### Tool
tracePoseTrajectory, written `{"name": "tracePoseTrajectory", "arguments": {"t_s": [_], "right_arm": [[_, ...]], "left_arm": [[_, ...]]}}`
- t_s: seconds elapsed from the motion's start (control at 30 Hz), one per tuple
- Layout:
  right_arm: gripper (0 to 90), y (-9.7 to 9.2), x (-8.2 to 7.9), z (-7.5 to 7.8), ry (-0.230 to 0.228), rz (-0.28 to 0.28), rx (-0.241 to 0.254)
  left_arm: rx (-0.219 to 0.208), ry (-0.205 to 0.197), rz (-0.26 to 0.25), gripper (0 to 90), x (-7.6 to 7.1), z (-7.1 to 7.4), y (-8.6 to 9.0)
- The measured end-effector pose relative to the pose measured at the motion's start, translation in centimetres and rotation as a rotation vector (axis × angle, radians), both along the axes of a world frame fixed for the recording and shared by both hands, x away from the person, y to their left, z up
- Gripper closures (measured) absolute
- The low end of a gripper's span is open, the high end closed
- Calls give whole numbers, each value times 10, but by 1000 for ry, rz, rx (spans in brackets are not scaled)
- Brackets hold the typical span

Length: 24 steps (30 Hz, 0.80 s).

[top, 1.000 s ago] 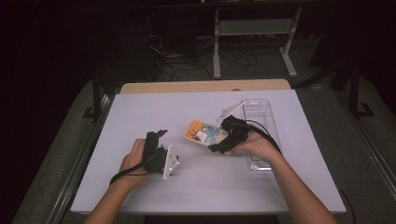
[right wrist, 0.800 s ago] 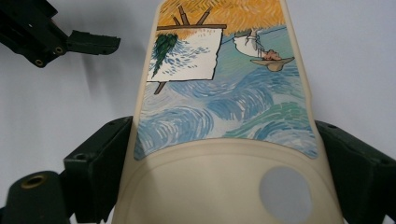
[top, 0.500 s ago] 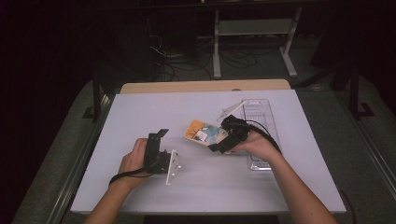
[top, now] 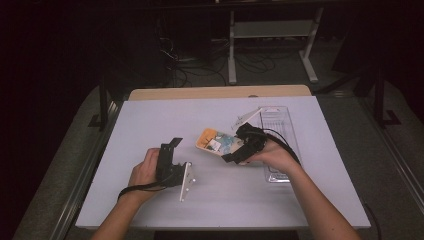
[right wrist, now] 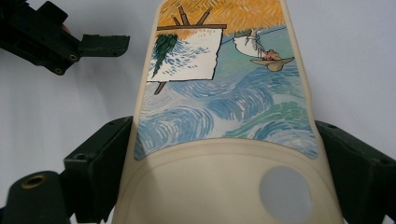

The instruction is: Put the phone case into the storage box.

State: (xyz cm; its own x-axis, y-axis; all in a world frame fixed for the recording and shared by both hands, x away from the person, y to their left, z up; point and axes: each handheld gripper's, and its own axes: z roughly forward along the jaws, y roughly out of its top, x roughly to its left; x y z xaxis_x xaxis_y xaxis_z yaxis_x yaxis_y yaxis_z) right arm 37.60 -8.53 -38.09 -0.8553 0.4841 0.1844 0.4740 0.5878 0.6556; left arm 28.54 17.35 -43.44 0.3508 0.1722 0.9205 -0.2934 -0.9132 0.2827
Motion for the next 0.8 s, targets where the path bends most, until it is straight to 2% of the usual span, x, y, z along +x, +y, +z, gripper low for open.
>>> {"name": "tracePoseTrajectory", "arguments": {"t_s": [0.37, 0.8], "right_arm": [[107, 5, -4, 2, -6, 8, 10], [107, 12, -5, 2, -7, 19, 38]], "left_arm": [[12, -62, -10, 0, -2, -1, -8], [34, -94, -37, 0, -1, -6, -24]]}}
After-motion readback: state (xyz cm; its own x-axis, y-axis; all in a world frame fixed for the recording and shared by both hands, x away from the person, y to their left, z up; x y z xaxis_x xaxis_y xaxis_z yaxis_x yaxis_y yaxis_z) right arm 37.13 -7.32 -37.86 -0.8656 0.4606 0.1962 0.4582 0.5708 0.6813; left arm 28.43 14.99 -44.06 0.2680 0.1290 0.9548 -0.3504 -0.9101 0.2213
